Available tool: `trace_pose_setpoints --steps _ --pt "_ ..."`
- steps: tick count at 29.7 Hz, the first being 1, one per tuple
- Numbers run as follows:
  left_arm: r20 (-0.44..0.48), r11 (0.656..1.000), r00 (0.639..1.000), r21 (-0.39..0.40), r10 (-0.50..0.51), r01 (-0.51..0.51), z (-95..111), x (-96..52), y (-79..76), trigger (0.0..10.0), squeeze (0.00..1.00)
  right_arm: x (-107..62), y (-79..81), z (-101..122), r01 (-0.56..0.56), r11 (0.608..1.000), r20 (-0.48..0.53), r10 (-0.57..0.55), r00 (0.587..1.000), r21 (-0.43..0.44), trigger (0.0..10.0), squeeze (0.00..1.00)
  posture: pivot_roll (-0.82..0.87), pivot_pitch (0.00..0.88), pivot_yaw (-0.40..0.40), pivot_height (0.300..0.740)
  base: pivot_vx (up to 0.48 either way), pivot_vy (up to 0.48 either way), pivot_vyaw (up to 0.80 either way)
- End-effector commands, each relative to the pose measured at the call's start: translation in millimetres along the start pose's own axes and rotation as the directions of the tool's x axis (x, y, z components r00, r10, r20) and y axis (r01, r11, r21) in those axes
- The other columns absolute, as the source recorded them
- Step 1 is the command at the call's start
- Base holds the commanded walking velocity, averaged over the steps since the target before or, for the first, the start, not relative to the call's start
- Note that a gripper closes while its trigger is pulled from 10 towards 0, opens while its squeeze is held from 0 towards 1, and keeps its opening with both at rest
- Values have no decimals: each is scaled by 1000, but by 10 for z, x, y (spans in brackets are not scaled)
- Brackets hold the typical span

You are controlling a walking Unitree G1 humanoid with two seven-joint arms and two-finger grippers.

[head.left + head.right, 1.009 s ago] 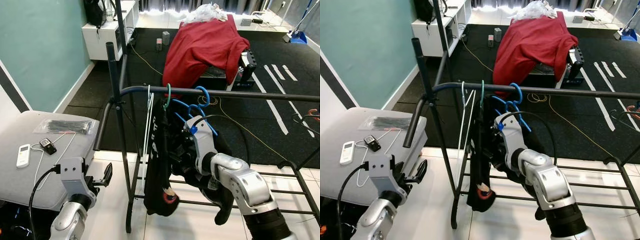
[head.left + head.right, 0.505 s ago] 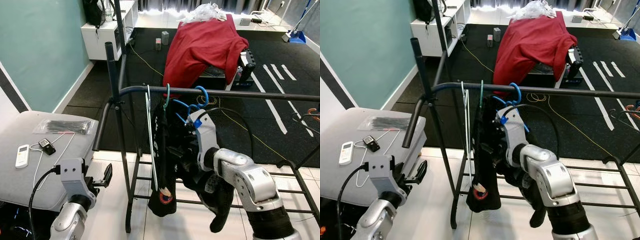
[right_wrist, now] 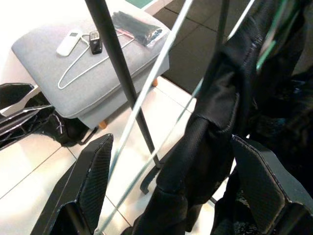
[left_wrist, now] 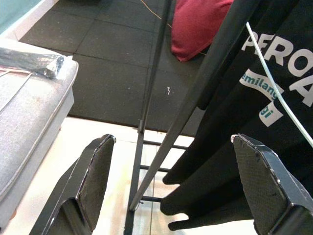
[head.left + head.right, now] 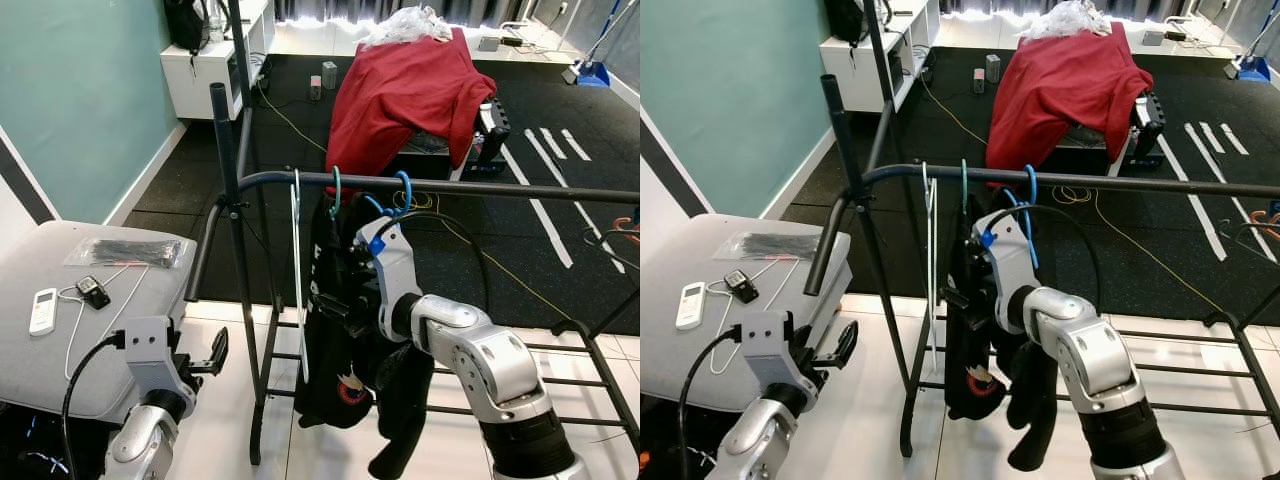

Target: Hang hanger

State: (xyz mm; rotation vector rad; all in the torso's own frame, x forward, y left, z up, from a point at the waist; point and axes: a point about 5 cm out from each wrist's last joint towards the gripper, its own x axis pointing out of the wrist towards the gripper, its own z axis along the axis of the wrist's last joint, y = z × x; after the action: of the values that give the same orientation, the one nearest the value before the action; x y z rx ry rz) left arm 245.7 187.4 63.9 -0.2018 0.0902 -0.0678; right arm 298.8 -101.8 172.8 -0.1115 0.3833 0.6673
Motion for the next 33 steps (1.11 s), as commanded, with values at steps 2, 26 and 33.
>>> trace_pose_setpoints --steps 2,26,33 --pt "-5 1000 1000 -5 12 -12 -23 -33 3 10000 0 31 -21 -112 27 1000 -74 -27 997 -3 10000 0 -77 106 -23 740 0 0 0" --pt "-6 1000 1000 -5 12 -12 -13 -25 20 10000 0 -84 -325 -224 183 981 -82 -188 979 -63 0 0 -85 110 -12 740 0 0 0" --pt "-6 1000 1000 -3 9 -9 -12 -16 25 10000 0 -125 -362 -103 214 974 0 -214 977 -79 0 0 -90 108 -9 740 0 0 0"
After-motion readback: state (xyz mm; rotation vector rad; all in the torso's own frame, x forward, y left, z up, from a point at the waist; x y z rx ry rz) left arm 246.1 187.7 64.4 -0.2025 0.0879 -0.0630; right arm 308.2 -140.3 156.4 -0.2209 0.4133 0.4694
